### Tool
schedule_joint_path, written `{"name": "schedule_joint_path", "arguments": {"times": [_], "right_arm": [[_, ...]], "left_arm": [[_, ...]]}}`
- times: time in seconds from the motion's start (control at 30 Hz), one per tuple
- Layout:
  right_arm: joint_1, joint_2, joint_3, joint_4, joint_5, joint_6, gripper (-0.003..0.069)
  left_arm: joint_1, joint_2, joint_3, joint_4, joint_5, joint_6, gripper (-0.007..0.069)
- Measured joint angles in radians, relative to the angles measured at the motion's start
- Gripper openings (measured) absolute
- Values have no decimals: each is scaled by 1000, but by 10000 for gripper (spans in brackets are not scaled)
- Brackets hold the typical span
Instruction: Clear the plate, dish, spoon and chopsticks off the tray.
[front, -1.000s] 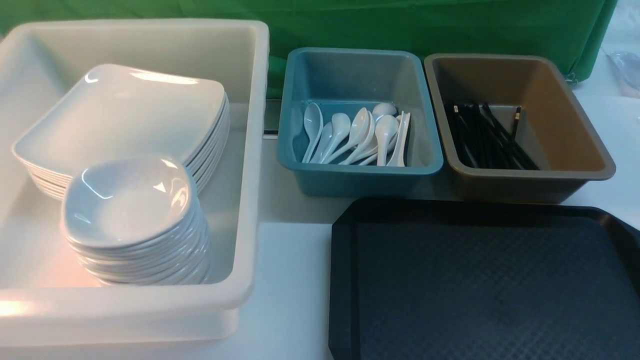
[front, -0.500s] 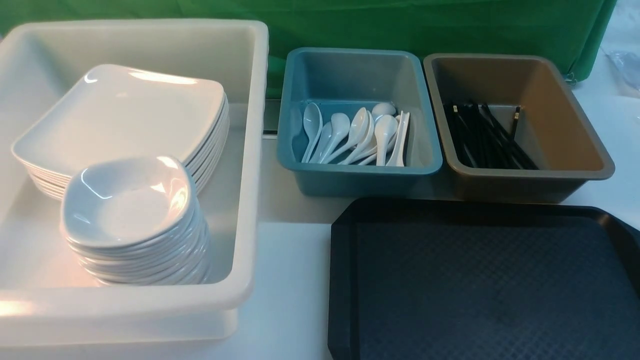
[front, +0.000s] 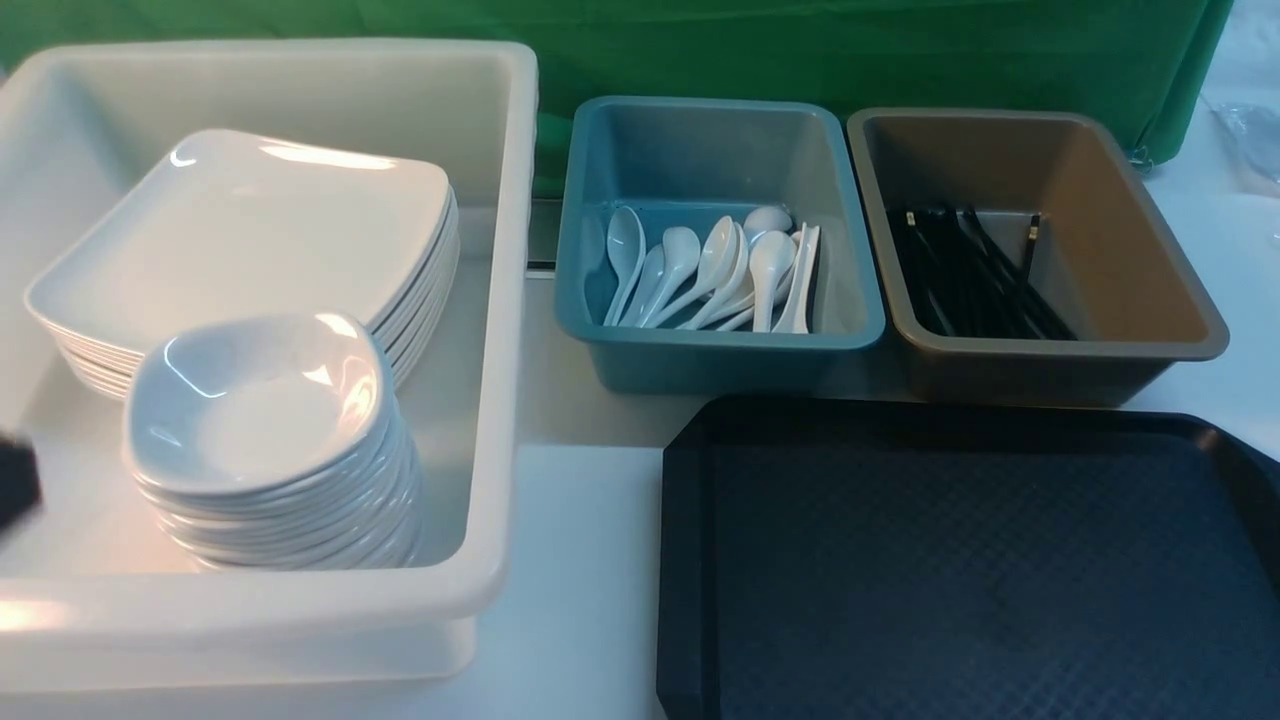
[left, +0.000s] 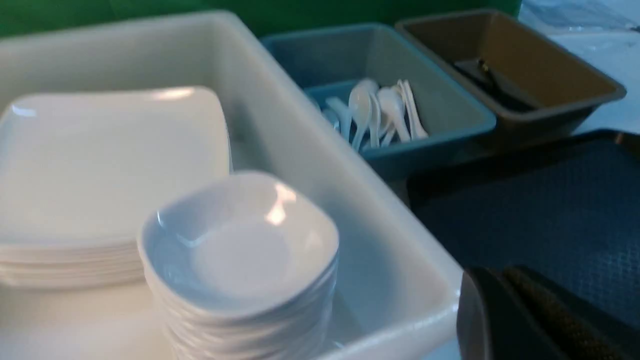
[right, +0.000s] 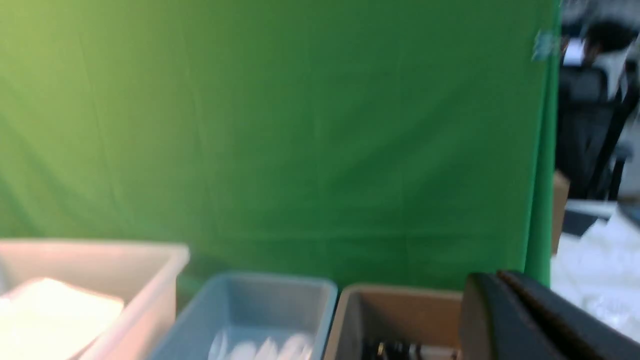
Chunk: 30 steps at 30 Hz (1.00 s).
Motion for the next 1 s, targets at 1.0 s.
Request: {"name": "schedule_joint_path", "arguments": {"times": [1.0], "right_arm": [[0,-231,276,2,-261,-9,136]], "left_arm": [[0,-142,272,-35,-283,-9,14]]}}
